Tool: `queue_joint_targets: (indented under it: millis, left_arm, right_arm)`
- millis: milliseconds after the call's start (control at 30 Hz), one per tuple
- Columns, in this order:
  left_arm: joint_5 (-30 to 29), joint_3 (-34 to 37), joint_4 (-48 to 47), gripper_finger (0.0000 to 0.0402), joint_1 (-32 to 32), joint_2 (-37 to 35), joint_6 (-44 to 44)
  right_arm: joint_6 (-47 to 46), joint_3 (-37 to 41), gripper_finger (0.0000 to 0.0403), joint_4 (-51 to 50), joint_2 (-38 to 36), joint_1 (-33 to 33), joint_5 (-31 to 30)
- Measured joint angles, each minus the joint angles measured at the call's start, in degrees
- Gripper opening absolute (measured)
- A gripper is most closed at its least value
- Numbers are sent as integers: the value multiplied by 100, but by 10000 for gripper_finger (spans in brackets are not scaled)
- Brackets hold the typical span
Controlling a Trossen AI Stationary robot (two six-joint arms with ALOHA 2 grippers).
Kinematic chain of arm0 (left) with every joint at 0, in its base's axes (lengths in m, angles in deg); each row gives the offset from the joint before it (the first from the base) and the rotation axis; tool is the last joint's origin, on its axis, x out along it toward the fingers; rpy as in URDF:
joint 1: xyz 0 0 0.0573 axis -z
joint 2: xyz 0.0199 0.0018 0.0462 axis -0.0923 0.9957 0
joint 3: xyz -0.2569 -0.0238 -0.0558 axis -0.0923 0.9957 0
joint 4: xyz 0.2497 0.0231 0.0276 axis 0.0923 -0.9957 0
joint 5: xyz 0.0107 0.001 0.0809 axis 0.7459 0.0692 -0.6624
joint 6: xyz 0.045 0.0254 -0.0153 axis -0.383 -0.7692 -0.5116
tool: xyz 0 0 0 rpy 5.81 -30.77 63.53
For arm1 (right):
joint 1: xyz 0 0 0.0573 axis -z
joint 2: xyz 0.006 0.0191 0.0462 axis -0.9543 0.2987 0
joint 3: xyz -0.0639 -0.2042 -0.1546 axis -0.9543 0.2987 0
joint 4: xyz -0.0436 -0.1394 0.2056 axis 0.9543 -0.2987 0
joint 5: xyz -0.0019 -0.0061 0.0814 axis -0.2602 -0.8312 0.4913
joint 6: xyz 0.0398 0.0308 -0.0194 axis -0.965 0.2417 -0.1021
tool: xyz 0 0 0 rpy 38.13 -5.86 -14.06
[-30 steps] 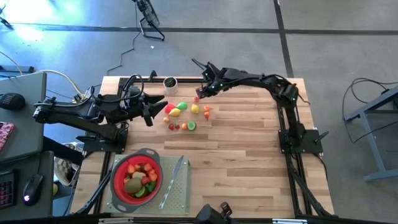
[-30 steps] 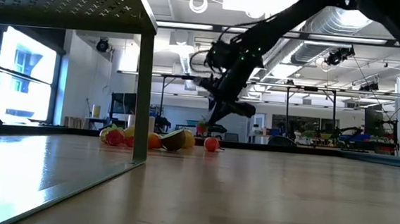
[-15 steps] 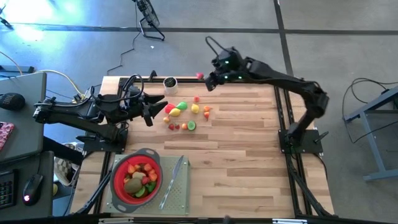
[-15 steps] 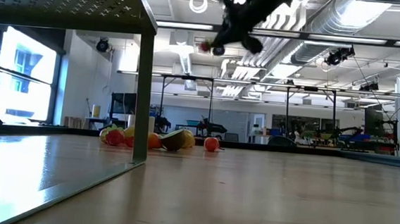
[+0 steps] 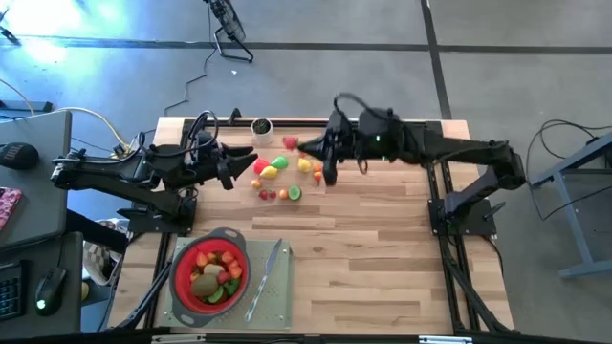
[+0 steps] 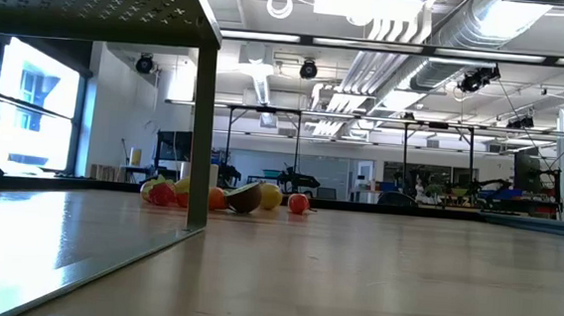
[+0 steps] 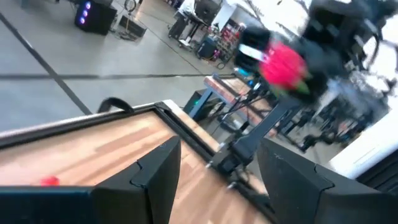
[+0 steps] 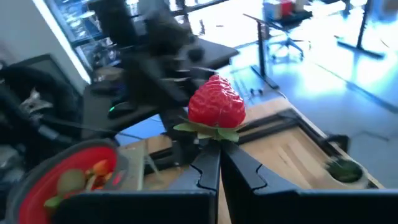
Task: Pick & Place Fruit
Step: Put the strawberry into the red strainer bowl on the shelf
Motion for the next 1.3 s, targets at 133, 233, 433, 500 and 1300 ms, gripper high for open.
queue_joint_targets:
  millis: [133, 233, 433, 500, 1300]
  left_arm:
    - [114, 0, 263, 207, -1, 0, 676]
    - [404, 0, 655, 207, -1, 4, 1041]
    - [956, 0, 1536, 207, 1, 181, 1293]
    - [1067, 0, 1800, 207, 4, 352, 1268]
    - [2255, 2, 4320, 207, 1, 1705, -192]
  right_arm:
    - [120, 2, 3, 204, 84, -494, -600]
    - [5, 2, 3, 184, 110, -814, -1372]
    - [-388, 2, 3, 358, 130, -1344, -2464]
    - [-407, 2, 3, 490, 130, -1455, -2496]
    - [-1302, 2, 3, 919, 136, -1703, -2575]
